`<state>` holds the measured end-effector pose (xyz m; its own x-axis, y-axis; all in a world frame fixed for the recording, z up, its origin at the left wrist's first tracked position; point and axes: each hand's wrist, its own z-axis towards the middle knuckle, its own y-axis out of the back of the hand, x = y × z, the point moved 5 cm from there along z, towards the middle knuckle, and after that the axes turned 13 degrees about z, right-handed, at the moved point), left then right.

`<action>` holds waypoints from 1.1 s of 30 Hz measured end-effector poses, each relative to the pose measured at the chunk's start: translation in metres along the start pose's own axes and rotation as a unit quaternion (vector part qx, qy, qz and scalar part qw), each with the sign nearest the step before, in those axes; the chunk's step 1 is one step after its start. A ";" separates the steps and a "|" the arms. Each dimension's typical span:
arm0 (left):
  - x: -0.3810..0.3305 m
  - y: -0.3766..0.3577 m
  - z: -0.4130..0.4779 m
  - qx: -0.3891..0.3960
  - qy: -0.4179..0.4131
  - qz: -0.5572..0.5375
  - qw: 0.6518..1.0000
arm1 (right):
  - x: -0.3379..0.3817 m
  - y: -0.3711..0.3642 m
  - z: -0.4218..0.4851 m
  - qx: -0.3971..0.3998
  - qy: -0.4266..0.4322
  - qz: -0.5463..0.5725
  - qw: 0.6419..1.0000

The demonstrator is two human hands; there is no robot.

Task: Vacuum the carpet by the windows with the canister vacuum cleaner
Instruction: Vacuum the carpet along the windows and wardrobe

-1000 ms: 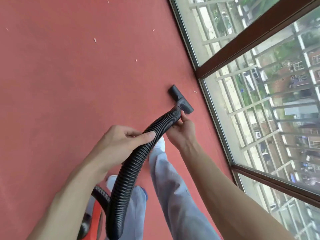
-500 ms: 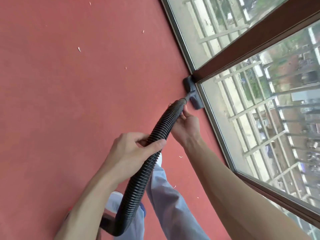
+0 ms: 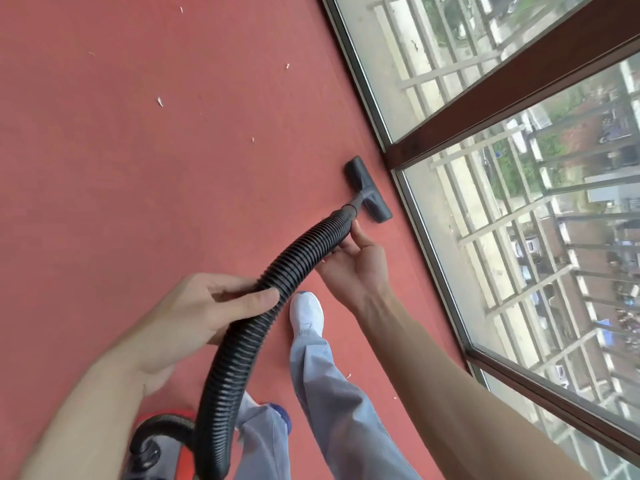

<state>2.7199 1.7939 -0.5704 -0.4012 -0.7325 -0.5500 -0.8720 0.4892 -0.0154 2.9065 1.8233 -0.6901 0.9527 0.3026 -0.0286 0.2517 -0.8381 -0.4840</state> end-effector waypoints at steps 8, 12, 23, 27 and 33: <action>0.045 -0.070 0.020 -0.067 0.007 0.006 0.998 | 0.002 0.025 0.028 -0.050 0.014 -0.079 0.996; 0.068 -0.086 0.003 -0.021 0.011 -0.013 1.000 | -0.002 0.056 0.005 -0.067 0.019 -0.103 0.992; 0.096 -0.023 -0.141 -0.088 0.041 -0.127 0.987 | -0.086 0.035 -0.065 -0.153 0.016 -0.322 0.934; 0.073 -0.016 -0.208 -0.060 0.008 -0.049 0.997 | -0.127 -0.006 -0.134 -0.107 -0.027 -0.276 0.955; 0.080 -0.053 -0.282 -0.013 0.000 -0.042 0.999 | -0.148 -0.029 -0.232 -0.033 -0.068 -0.355 0.932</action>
<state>2.6547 1.5759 -0.3778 -0.3273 -0.7703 -0.5473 -0.9095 0.4138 -0.0385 2.7976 1.6978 -0.4686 0.5135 0.8420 0.1652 0.8239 -0.4301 -0.3691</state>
